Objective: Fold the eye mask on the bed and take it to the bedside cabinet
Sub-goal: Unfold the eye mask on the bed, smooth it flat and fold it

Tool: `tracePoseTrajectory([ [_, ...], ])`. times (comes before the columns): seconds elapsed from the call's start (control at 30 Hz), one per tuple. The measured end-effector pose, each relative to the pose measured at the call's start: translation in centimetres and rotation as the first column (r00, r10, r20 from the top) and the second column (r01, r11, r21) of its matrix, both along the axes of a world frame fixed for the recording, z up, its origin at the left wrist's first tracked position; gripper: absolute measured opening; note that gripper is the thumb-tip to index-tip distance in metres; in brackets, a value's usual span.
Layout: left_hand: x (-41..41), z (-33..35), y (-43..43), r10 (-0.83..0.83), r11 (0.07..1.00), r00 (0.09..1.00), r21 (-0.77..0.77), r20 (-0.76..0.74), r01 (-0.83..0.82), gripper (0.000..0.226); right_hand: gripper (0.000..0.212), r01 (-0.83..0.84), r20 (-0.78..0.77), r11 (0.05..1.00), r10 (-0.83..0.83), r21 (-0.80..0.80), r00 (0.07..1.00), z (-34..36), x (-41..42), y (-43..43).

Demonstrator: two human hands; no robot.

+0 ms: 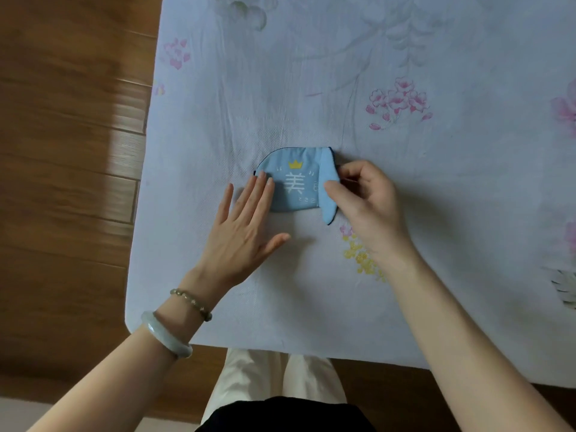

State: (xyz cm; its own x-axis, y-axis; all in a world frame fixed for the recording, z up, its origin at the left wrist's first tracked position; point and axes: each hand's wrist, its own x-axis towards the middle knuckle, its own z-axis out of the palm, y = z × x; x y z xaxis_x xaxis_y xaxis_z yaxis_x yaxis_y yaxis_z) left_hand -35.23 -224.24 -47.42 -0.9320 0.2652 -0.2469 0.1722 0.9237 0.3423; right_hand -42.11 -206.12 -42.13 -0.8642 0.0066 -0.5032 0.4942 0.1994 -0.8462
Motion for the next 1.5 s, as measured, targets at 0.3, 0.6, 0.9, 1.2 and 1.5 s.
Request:
tracePoseTrajectory([
  [0.3,0.1,-0.8,0.0,0.099,0.974,0.982,0.218,-0.159,-0.063,0.067,0.035,-0.242,-0.24,0.844,0.391,0.478,0.889,-2.4,3.2,-6.5],
  [0.6,0.0,-2.0,-0.7,0.021,1.0,0.978,0.001,-0.205,-0.021,0.053,0.052,-0.289,-0.094,0.311,0.81,0.905,0.579,-5.0,4.5,-4.5],
  [0.9,0.0,-2.5,-1.2,-0.051,0.995,0.986,-0.093,-0.157,0.037,0.057,0.055,-0.288,-0.003,0.175,0.858,0.941,0.513,-8.0,2.7,-1.3],
  [1.2,-1.7,1.3,-0.3,0.074,0.994,0.997,0.085,-0.033,-0.071,0.053,0.043,-0.358,-0.184,0.629,0.63,0.69,0.754,-4.6,0.9,-1.6],
  [1.5,-4.0,2.4,3.0,0.639,0.572,0.685,0.38,0.349,-0.727,0.061,0.013,0.14,0.396,0.988,-0.104,-0.063,0.912,-3.2,-2.3,-1.7],
])
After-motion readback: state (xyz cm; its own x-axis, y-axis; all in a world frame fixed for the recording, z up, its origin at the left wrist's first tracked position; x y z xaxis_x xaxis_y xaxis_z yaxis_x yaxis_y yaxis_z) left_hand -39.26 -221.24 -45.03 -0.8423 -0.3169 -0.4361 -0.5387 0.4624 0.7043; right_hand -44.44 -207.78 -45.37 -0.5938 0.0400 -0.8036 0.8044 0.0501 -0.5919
